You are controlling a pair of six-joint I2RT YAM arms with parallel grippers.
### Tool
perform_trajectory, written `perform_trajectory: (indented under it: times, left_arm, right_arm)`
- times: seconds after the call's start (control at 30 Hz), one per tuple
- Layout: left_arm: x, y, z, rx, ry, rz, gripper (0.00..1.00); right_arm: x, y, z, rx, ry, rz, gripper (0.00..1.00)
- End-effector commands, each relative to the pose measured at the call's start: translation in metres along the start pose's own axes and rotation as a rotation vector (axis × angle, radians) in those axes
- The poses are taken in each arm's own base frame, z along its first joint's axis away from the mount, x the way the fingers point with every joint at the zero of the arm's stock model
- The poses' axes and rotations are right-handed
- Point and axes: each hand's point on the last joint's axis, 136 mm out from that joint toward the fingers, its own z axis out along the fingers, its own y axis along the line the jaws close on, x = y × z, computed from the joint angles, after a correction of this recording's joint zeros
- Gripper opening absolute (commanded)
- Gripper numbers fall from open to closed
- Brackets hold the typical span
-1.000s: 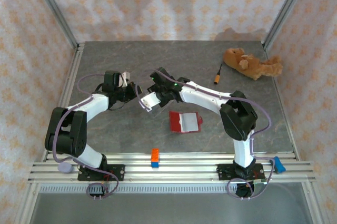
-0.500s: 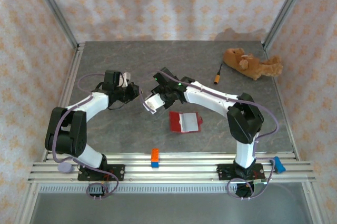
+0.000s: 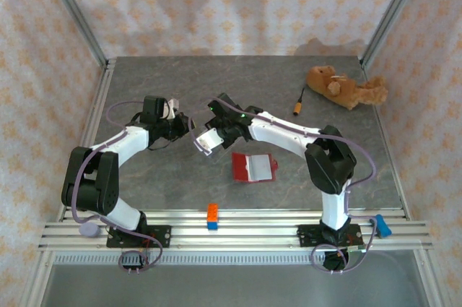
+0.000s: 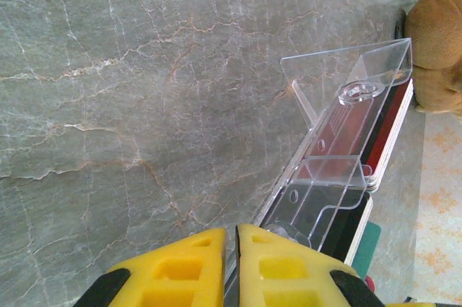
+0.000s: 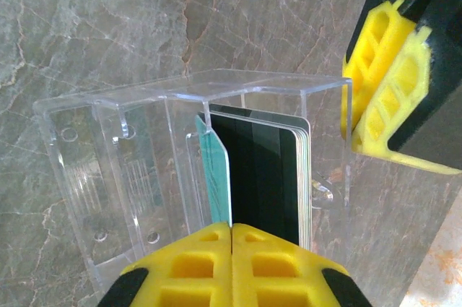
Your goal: Put the credit cards into the card holder
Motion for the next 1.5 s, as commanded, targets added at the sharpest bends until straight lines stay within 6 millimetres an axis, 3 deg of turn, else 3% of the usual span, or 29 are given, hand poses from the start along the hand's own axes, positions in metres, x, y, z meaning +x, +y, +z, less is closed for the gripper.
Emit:
perform_trajectory:
  times: [0.0,0.5,0.63,0.73,0.8,0.93,1.2,1.47]
  left_arm:
    - [-0.006,-0.001,-0.001,0.008,-0.007,0.004,0.14]
    - [-0.003,0.003,0.002,-0.004,0.013,0.002,0.13]
    - [-0.003,0.002,-0.001,-0.013,0.014,0.012,0.14]
    - [-0.006,0.000,-0.005,-0.012,0.005,0.015,0.15]
    - [-0.008,-0.003,-0.008,-0.007,0.001,0.020,0.15]
    - [-0.012,-0.012,-0.022,-0.010,-0.021,0.053,0.15]
    - [-0.015,-0.029,-0.048,-0.020,-0.054,0.116,0.18]
    - [-0.011,-0.053,-0.076,0.046,-0.109,0.139,0.21]
  right_arm:
    - [0.003,0.013,0.008,-0.064,0.018,0.003,0.07]
    - [0.003,0.023,0.013,-0.160,0.032,0.015,0.16]
    - [0.003,0.024,0.016,-0.178,0.041,0.021,0.14]
    - [0.001,0.023,0.013,-0.189,0.041,0.027,0.06]
    - [-0.004,0.021,0.003,-0.217,0.028,0.049,0.00]
    - [-0.013,0.016,-0.021,-0.250,0.006,0.087,0.00]
    - [-0.017,0.015,-0.046,-0.213,0.000,0.109,0.00]
    - [-0.041,-0.012,-0.097,-0.093,-0.111,0.161,0.00]
